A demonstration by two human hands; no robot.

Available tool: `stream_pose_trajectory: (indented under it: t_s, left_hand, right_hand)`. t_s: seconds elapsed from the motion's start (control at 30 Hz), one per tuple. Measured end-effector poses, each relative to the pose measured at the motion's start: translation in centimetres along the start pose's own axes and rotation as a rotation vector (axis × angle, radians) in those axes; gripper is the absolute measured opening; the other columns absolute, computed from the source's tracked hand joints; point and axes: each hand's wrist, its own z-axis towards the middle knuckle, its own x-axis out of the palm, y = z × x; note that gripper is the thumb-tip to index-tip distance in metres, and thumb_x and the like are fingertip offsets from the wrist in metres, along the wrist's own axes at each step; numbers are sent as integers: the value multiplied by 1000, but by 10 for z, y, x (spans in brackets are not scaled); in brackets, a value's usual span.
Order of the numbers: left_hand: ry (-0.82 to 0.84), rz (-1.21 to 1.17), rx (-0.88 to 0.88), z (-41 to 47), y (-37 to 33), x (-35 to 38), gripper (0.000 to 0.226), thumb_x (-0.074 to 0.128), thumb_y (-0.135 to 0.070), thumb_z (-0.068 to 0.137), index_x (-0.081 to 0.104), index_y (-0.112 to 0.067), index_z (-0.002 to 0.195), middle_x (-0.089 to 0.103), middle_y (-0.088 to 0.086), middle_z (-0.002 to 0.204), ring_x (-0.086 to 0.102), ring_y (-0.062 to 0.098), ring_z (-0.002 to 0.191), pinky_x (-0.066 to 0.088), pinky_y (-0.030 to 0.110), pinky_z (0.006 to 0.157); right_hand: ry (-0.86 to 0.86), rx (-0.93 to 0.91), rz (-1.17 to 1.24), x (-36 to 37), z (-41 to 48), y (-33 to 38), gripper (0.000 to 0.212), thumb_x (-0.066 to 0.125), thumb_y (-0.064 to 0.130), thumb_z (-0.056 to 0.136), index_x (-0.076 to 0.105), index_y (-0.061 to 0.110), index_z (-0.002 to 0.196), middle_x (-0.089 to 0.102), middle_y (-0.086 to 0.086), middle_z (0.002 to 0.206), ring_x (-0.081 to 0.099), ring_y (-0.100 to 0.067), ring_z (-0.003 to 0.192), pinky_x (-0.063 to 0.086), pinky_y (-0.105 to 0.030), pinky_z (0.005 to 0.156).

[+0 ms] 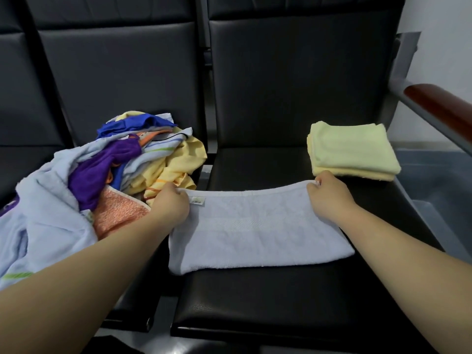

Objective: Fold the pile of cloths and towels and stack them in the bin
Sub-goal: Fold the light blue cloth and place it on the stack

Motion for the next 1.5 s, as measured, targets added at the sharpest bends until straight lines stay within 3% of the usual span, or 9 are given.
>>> stream_pose_trajectory:
  t_s: [0.1, 0.27, 0.47, 0.57, 0.7, 1.07, 1.2, 1.3, 1.5]
  left_hand:
    - [25, 26, 16, -2, -2, -2, 29, 43, -20, 105, 48, -1, 127, 57, 20, 119, 55, 33, 101, 43, 39, 80]
    - [25, 84, 44, -15, -8, -5, 34, 54, -22, 99, 46, -6, 128, 60, 15, 114, 52, 25, 86, 42, 37, 76]
    - [68, 304, 170, -37, -21, -10, 59, 64, -40, 92, 41, -12, 139, 45, 14, 138, 49, 35, 121, 47, 42, 91]
    - [120, 382, 308, -51, -32, -6, 49, 61, -44, 93, 50, -20, 135, 45, 9, 138, 48, 31, 123, 48, 41, 96]
    - [275, 408, 449, -74, -48, 17, 31, 53, -44, 98, 49, -20, 118, 61, 4, 120, 58, 24, 104, 51, 41, 89]
    - [373, 511, 655, -62, -92, 53, 36, 27, -48, 103, 52, -23, 109, 56, 3, 124, 50, 26, 121, 28, 56, 110]
    - [438, 616, 716, -58, -98, 68, 50, 24, -48, 104, 35, -42, 152, 19, -2, 166, 5, 32, 156, 0, 67, 119]
    - [400, 608, 725, -60, -93, 75, 51, 24, -54, 103, 24, -53, 154, 4, -2, 170, -8, 35, 156, -9, 67, 119]
    - [296, 436, 527, -95, -79, 56, 56, 40, -55, 99, 29, -46, 153, 22, -2, 163, 27, 37, 143, 25, 51, 115]
  right_hand:
    - [-70, -8, 51, 0, -3, -2, 15, 52, 30, 104, 53, 15, 108, 63, -6, 99, 53, -17, 75, 34, -32, 57]
    - [-102, -75, -24, -9, -14, -4, 35, 61, 35, 101, 57, 19, 131, 57, -4, 128, 57, -22, 107, 50, -38, 86]
    - [21, -315, -183, -8, -45, 6, 20, 57, 29, 101, 60, 25, 120, 50, 2, 134, 47, -20, 122, 42, -33, 87]
    - [145, -464, -234, -4, -57, 13, 22, 53, 30, 103, 62, 28, 123, 50, 9, 135, 45, -15, 126, 42, -31, 98]
    - [290, -498, -389, -5, -63, 15, 27, 45, 33, 104, 61, 32, 126, 53, 12, 130, 48, -13, 121, 48, -35, 96]
    - [314, -223, -592, -25, -83, 17, 13, 47, 26, 99, 58, 23, 94, 60, 1, 97, 59, -18, 80, 46, -33, 62]
    - [426, -233, -577, -32, -107, 23, 16, 52, 33, 97, 66, 24, 99, 64, 2, 102, 63, -19, 90, 58, -39, 81]
    - [418, -230, -523, -36, -111, 21, 14, 56, 34, 96, 67, 27, 96, 65, 6, 101, 63, -17, 92, 58, -40, 86]
    - [368, -245, -417, -37, -109, 10, 7, 61, 34, 92, 66, 30, 90, 65, 10, 96, 62, -12, 87, 59, -36, 81]
